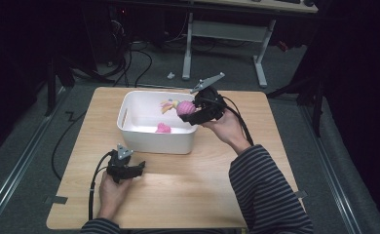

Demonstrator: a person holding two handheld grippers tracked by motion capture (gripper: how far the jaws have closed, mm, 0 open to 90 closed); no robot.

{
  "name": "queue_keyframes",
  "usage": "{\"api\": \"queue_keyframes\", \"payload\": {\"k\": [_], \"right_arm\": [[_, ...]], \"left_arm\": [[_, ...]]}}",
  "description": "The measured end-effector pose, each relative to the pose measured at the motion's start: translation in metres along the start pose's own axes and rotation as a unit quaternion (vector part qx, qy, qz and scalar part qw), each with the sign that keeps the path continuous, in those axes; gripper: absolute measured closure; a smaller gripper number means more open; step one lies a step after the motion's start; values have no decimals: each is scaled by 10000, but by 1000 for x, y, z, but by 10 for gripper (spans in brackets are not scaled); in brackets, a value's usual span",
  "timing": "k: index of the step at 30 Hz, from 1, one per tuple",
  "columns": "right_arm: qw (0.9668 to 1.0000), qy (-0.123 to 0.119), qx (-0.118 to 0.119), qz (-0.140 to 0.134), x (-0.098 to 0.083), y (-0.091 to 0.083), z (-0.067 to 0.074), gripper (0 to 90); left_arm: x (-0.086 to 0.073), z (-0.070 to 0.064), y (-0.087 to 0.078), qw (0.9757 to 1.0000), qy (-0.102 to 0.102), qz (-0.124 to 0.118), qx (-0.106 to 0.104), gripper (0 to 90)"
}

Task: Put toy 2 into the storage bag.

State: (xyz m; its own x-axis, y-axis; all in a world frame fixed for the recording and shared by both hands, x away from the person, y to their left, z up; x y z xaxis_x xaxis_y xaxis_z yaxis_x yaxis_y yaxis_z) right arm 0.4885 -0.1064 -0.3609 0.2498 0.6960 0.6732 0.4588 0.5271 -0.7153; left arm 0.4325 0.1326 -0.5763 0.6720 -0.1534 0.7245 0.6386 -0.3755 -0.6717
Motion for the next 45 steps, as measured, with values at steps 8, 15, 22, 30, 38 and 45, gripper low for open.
{"api": "queue_keyframes", "payload": {"k": [8, 15, 22, 30, 38, 45], "right_arm": [[9998, -63, 126, 103, 7, 20, 4, 349], [9994, -50, 259, 204, 8, 39, 5, 348], [9984, -61, 440, 340, 9, 57, 11, 346], [9967, -167, 674, 427, 6, 69, 23, 344], [9951, -60, 876, 460, 4, 69, 26, 291], [9986, -15, 509, 173, -1, 49, 19, 296]], "left_arm": [[0, 0, 0, 10000, -7, 4, -2, 277], [0, 0, 0, 10000, -6, 5, 1, 278], [0, 0, 0, 10000, 1, 11, 1, 278], [0, 0, 0, 10000, -1, 10, 1, 276], [0, 0, 0, 10000, -8, 4, 0, 275], [0, 0, 0, 10000, -8, -7, 11, 274]]}}
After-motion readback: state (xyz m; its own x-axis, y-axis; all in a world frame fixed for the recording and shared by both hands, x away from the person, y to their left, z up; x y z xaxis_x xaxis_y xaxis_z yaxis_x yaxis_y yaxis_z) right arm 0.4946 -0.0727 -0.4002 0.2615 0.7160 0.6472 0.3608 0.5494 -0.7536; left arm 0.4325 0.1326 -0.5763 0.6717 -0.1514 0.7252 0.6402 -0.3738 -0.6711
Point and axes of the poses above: each handheld gripper's, and its own axes: y roughly forward along the jaws, x roughly out of its top, z roughly to its left, the point moved 6 cm from there along y, roughly forward along the jaws, and after that the axes turned 11 degrees about -y, right-handed, at the moved point
